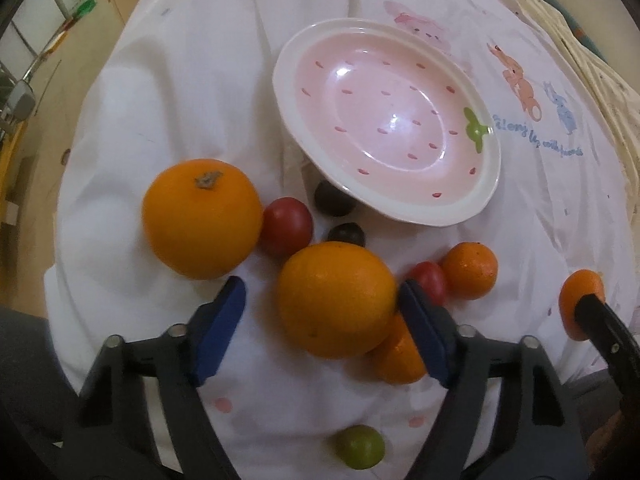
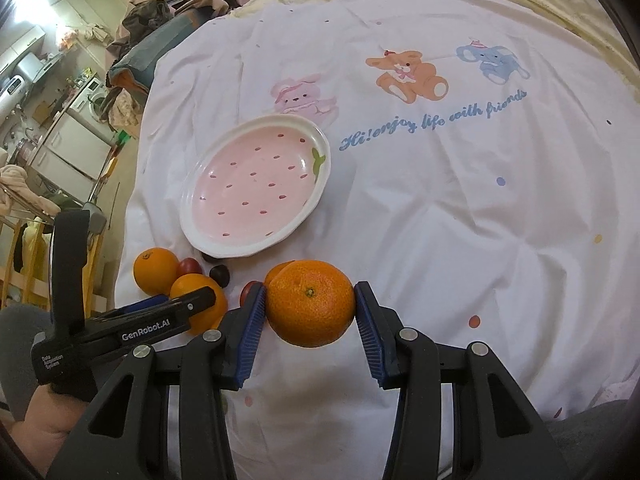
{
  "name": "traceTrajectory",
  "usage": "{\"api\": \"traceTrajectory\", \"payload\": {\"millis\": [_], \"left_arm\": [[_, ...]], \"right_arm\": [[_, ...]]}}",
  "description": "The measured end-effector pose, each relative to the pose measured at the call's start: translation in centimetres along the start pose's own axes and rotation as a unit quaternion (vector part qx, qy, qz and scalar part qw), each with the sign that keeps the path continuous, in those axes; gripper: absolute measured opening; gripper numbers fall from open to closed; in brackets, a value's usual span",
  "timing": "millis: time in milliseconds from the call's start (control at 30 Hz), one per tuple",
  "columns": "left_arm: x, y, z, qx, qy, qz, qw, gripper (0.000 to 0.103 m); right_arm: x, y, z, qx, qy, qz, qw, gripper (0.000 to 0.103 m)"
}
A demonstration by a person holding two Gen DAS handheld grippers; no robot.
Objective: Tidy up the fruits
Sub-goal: 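Grasp a large orange with the left gripper while the right gripper holds the tangerine, then carry the orange and tangerine over the pink plate with both grippers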
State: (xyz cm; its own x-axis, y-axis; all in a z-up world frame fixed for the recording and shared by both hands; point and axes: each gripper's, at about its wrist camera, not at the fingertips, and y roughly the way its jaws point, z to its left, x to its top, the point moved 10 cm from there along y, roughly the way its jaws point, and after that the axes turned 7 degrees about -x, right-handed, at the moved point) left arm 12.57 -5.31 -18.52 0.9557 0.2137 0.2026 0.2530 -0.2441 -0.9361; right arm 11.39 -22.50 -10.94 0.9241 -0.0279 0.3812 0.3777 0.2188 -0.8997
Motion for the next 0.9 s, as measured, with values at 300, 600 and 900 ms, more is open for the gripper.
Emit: {"api": "traceTrajectory", "payload": {"millis": [300, 600, 900], "left_arm": [[-0.4, -1.1, -1.4, 0.006, 0.031, 0.002, 0.9995, 0.05], [0.2, -6.0, -2.7, 0.014, 0.053, -0.04, 0.9977, 0.049], [2.2, -10.0, -2.9, 0.003, 0.068, -0.072, 0.9951, 0.049]], "right_arm": [[0.1, 0.0, 0.1, 0.006, -0.002, -0.001, 1.0, 0.047], [1.0, -1.3, 0.5, 0.03, 0.002, -0.019, 0.999, 0.047], [1.9, -2.7, -0.2, 0.049, 0.024, -0.043, 0.998, 0.047]]}}
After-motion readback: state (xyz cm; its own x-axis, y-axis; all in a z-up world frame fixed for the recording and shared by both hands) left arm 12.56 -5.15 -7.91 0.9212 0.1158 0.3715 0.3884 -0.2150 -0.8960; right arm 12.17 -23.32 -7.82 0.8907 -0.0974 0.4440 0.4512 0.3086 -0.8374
